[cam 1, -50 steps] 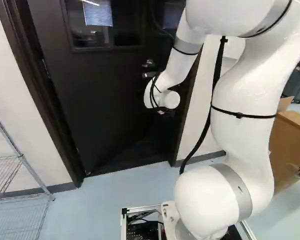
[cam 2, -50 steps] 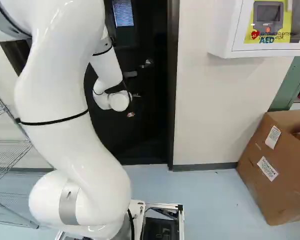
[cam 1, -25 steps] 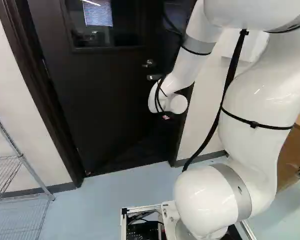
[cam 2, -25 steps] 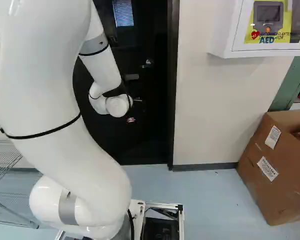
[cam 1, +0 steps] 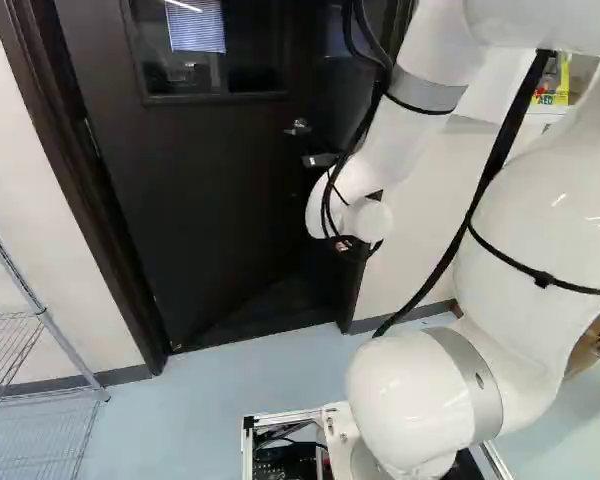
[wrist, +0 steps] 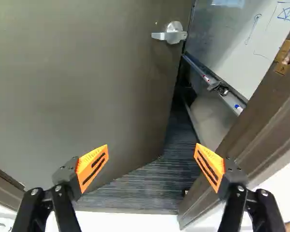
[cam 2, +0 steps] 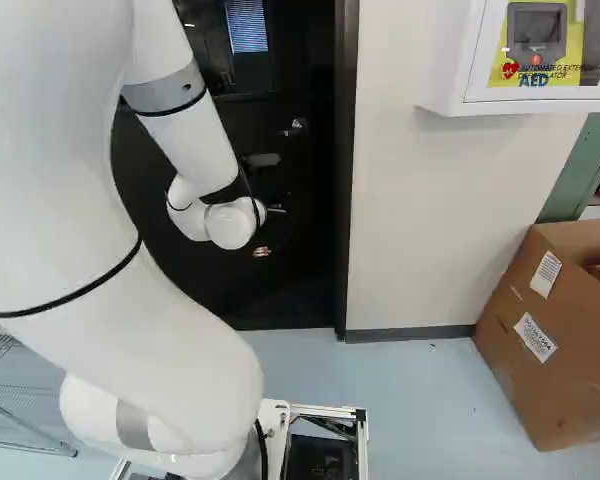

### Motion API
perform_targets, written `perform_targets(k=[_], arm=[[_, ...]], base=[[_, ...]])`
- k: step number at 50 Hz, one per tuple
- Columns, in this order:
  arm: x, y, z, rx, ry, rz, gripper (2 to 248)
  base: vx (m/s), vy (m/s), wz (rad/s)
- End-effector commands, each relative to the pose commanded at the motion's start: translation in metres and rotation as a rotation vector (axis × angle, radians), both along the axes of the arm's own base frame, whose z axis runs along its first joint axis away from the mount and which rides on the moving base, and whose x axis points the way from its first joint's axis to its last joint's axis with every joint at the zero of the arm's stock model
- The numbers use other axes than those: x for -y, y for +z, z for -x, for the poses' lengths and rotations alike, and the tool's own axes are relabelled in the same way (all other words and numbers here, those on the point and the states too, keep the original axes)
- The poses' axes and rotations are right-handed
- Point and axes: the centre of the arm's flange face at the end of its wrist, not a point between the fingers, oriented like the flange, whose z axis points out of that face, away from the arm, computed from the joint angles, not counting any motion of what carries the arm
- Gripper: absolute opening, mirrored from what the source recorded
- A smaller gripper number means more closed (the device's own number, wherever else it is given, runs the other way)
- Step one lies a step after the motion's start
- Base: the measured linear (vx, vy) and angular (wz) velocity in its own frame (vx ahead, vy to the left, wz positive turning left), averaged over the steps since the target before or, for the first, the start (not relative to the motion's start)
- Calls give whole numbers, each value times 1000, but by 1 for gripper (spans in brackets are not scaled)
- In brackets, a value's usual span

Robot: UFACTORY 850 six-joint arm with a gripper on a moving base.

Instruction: Open the door and move inside

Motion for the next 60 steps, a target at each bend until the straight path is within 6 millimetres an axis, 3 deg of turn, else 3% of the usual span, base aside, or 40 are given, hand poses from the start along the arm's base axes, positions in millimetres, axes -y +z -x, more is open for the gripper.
perform_targets(k=[14, 60], arm=[[5, -1, 21, 1, -11, 0, 247], [5, -1, 21, 1, -11, 0, 247]], base=[[0, 0, 0], [44, 21, 4]])
